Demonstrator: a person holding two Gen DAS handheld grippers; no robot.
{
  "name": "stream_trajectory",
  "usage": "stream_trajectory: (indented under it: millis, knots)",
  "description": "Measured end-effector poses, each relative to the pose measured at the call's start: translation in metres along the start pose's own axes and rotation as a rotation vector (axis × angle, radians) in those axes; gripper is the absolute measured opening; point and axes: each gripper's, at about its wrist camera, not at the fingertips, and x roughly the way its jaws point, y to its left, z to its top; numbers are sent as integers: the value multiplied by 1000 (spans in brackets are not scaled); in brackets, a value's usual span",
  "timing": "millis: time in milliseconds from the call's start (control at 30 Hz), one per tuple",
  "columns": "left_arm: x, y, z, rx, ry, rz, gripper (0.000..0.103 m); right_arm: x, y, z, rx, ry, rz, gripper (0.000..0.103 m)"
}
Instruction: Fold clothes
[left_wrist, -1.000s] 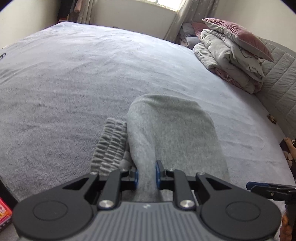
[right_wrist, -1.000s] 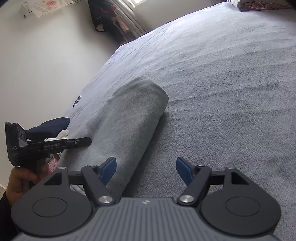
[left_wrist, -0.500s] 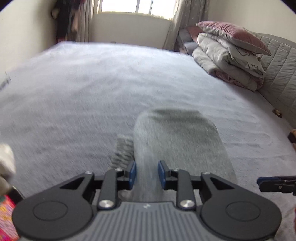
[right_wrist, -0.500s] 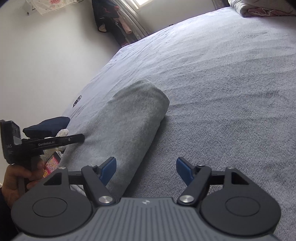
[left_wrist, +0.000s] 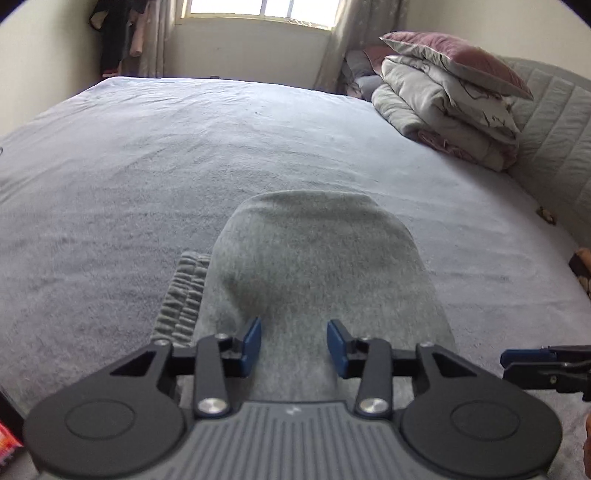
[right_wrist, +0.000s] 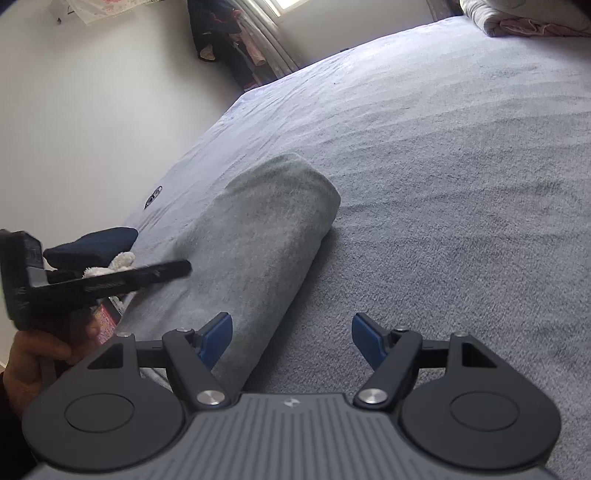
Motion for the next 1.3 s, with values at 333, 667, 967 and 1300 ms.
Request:
stream_trajectory:
  millis: [333, 667, 967, 1300]
  knots:
    - [-20, -3, -1, -42, -7, -4, 45, 0, 27, 3, -148, -89, 72, 75]
    - [-20, -8, -16, 0, 0, 19, 45, 52, 66, -34, -371, 78, 127, 71]
    - [-46, -23, -23, 121, -28, -18, 48, 22, 49, 26, -264, -54, 87, 69]
    - [-29, -61, -50, 279, 44, -50, 61, 99, 49, 85, -209, 13, 158, 69]
